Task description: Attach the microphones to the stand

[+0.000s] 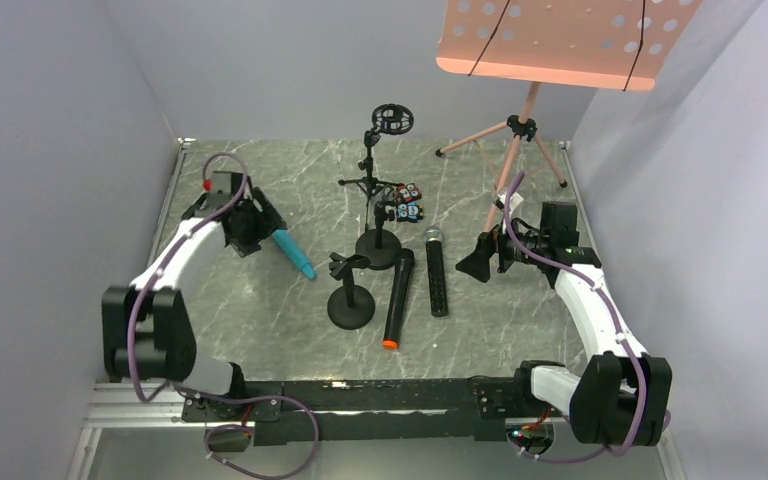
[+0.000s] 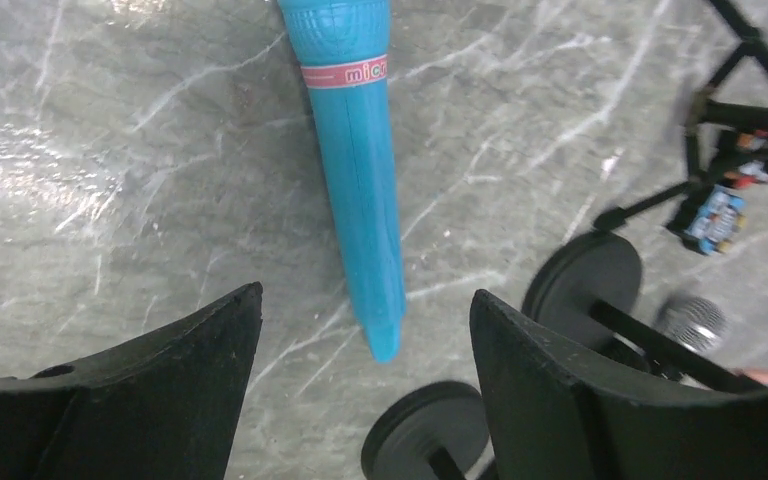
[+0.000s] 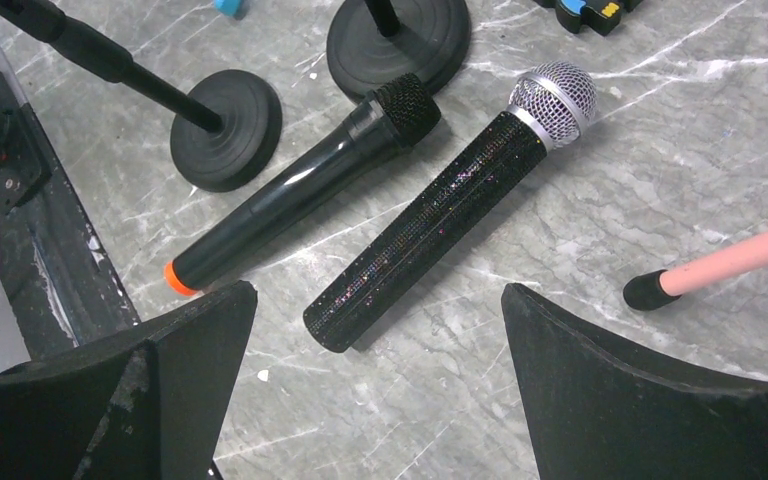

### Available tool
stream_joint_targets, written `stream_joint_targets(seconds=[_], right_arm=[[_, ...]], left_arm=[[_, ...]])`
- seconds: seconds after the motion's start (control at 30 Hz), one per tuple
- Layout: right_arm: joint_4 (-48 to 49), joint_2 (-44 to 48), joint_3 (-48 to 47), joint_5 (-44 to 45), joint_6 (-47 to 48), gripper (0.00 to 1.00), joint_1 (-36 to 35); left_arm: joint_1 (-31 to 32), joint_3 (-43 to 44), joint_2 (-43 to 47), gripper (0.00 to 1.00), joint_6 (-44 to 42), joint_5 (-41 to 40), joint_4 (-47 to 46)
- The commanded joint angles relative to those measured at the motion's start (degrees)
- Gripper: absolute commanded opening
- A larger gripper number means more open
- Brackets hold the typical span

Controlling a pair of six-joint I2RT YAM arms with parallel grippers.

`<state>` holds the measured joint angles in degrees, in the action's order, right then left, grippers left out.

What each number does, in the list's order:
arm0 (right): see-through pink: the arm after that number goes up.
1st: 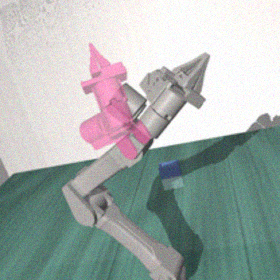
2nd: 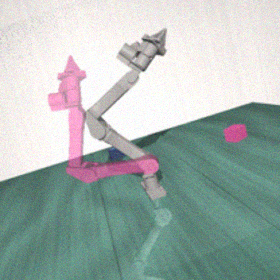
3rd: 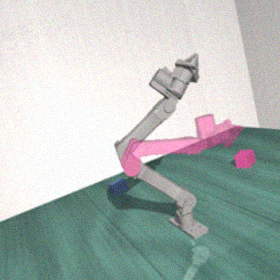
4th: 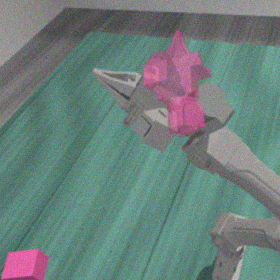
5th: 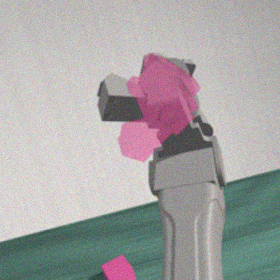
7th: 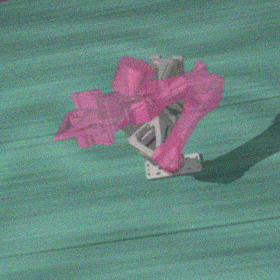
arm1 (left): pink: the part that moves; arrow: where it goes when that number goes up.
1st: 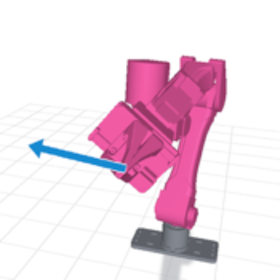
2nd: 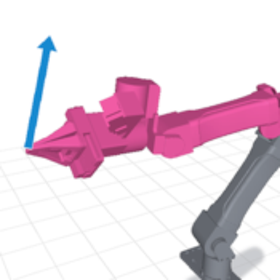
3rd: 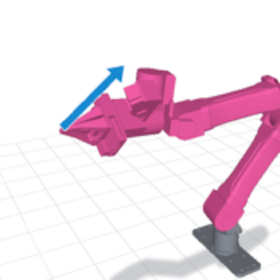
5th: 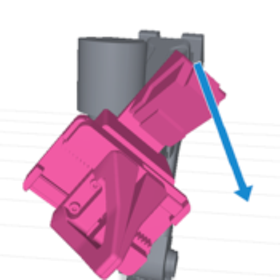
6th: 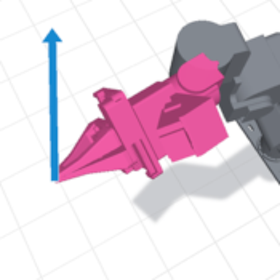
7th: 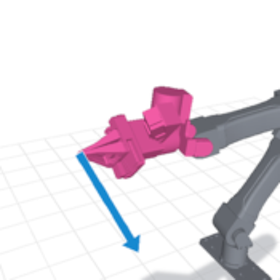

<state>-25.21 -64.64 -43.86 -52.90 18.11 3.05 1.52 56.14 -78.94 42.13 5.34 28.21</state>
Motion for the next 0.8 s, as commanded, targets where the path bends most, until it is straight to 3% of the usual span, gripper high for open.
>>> stream_joint_targets(seconds=[0.0, 0.1, 0.3, 0.53, 0.77], right_arm=[[1.26, 1.26, -1.89, 0.16, 0.04, 1.00, -0.32], [1.25, 1.82, -1.85, 0.34, 0.08, 1.00, -0.32], [0.97, 2.54, -1.94, 0.27, 0.25, 1.00, -0.32], [0.78, 2.83, -2.02, 0.43, 0.35, 1.00, -0.32], [0.45, 3.18, -2.11, 0.43, 0.59, 1.00, -0.32]], left_arm=[[4.93, 10.22, -10.46, 0.80, 2.16, -11.66, 8.62], [7.65, 16.73, -17.69, 0.81, 1.72, -17.64, 12.11], [8.27, 21.38, -26.35, 0.80, 0.98, -17.61, 13.15], [8.50, 22.81, -30.25, 0.74, 0.38, -16.58, 12.22], [8.50, 28.22, -35.41, 0.73, -0.38, -17.70, 14.24]])
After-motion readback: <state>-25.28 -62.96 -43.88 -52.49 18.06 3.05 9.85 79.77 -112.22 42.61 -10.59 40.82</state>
